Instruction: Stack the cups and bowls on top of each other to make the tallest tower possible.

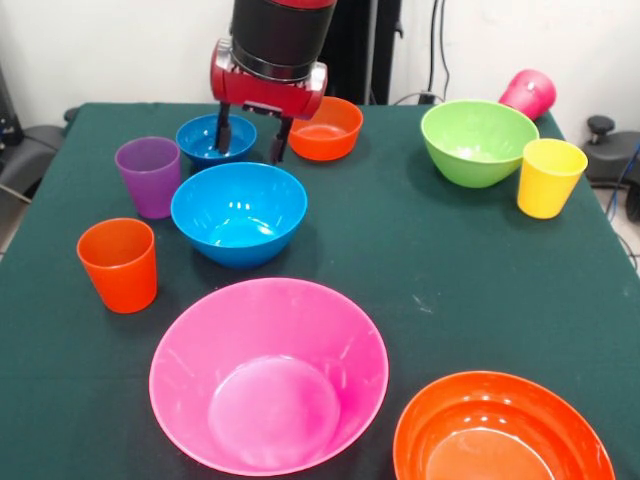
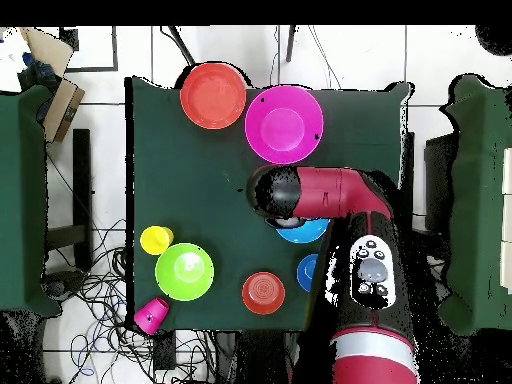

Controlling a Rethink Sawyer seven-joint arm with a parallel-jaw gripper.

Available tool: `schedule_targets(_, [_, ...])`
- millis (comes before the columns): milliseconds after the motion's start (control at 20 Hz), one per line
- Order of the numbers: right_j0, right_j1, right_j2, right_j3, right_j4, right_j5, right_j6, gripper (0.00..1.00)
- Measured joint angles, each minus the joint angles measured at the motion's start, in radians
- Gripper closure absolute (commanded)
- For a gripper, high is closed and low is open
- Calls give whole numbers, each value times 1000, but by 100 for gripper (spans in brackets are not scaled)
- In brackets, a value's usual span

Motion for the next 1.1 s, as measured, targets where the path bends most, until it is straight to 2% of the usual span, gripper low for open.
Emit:
schedule_targets(500, [3,-10,0,47,0,0,0,0])
schedule_targets(1100, [50,-22,-6,77,0,0,0,0])
